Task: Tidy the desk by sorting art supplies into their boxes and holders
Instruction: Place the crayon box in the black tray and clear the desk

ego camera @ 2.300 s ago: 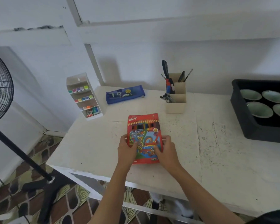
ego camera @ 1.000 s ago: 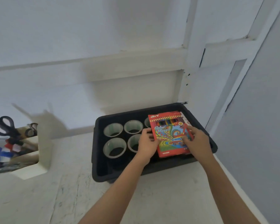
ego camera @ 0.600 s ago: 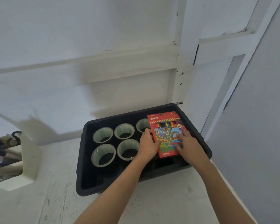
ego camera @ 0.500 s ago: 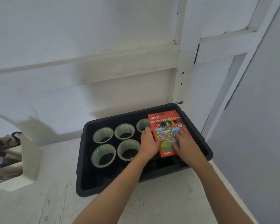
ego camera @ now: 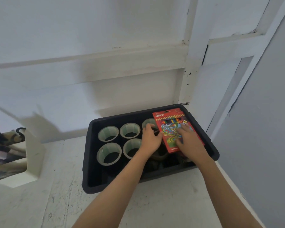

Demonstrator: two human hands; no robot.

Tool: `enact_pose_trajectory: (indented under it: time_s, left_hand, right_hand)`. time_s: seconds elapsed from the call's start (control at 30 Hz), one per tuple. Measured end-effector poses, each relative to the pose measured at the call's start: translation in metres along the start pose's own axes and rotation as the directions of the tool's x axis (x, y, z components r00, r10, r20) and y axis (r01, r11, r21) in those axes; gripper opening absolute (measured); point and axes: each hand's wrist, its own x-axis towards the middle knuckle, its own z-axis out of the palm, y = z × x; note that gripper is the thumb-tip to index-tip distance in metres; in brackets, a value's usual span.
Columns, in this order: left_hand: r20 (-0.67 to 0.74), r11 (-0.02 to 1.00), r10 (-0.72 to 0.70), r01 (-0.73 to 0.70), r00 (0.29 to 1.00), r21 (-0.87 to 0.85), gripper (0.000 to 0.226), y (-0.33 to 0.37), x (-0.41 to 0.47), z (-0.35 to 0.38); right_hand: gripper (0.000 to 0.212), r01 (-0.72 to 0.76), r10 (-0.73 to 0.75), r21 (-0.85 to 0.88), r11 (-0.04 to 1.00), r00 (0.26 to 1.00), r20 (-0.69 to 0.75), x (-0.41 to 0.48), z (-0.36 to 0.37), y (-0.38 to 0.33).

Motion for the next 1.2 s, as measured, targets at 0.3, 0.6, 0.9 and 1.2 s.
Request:
enact_pose_trajectory:
  time_s: [0.3, 0.6, 0.9, 1.2]
  left_hand:
    - [-0.499, 0.969, 0.136, -0.22, 0.856, -0.114, 0.025, -0.028, -0.071, -0.145]
    - [-0.831, 0.998, -0.01, -0.044, 0.556, -0.041, 0.028, -0.157, -0.168, -0.333]
    - [-0.837, 0.972, -0.162, 0.23, 0.524, -0.044, 0.029, -0.285, -0.219, -0.476]
    - [-0.569, 0.867, -0.315, 0.475, 0.759, 0.154, 0.045, -0.363, -0.21, -0.563]
  right_hand:
    - [0.028, 0.358, -0.351, 0.17, 0.918, 0.934, -0.071, -0.04, 0.039, -0.122]
    - [0.018, 0.524, -0.57, 0.382, 0.761, 0.821, 0.01, -0.092, 0.155, -0.308]
    - [0.021, 0.511, -0.65, 0.442, 0.737, 0.716, 0.257, -0.127, 0.278, -0.443]
    - [0.056, 0.574, -0.658, 0.323, 0.753, 0.667, 0.349, -0.091, 0.368, -0.533]
